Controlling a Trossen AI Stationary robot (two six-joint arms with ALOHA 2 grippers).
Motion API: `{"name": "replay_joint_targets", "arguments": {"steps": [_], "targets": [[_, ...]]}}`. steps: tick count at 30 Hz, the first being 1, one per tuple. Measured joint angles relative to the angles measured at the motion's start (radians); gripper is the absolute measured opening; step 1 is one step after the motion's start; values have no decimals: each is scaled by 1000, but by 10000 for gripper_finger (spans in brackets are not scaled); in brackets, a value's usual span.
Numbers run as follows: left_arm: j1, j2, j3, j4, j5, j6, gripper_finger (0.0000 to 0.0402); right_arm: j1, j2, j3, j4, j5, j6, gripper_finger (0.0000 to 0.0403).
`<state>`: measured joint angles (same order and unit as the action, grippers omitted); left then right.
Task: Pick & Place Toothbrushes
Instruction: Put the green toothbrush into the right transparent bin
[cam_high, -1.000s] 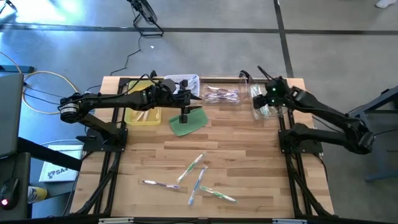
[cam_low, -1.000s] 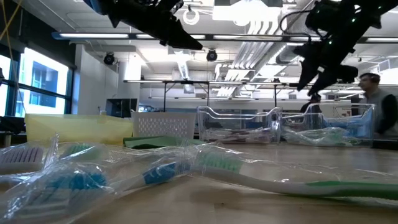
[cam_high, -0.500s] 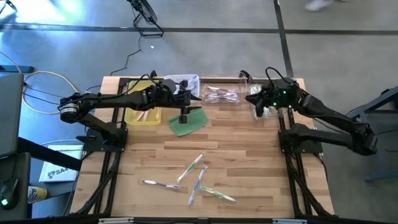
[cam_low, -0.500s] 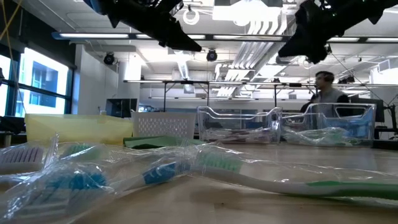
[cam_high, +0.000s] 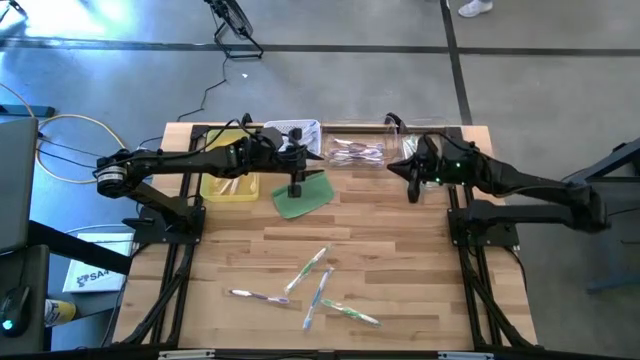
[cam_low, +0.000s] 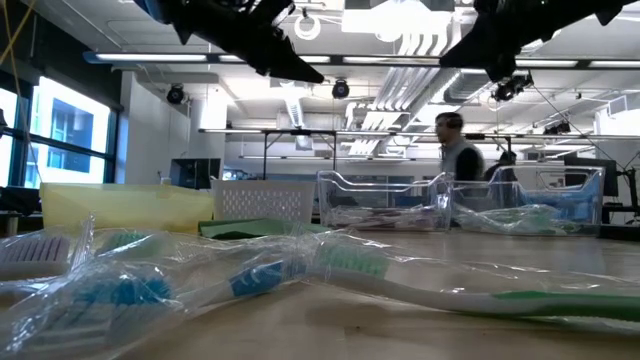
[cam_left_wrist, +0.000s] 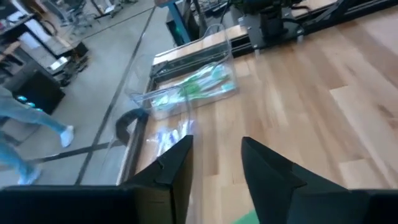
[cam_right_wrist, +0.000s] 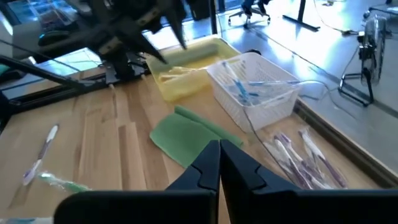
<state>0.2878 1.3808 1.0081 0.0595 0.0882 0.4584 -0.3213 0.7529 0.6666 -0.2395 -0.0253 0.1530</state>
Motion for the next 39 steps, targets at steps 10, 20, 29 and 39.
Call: {"name": "replay_joint_targets", "arguments": {"steps": [10,20,29,39], "targets": [[-27,-81,-152,112,-105,17,15,83,-93,-147,168,59,5,3],[-111,-113,-233,315,-119,157,3,84,-143,-307,426,-62,9,3],[-144,-162,-234,253,-233,199,1,84,-147,-425,595,-127,56,3],[-144,-235,-489,665,-175,221,0,84,-147,-446,633,-162,57,3]]}}
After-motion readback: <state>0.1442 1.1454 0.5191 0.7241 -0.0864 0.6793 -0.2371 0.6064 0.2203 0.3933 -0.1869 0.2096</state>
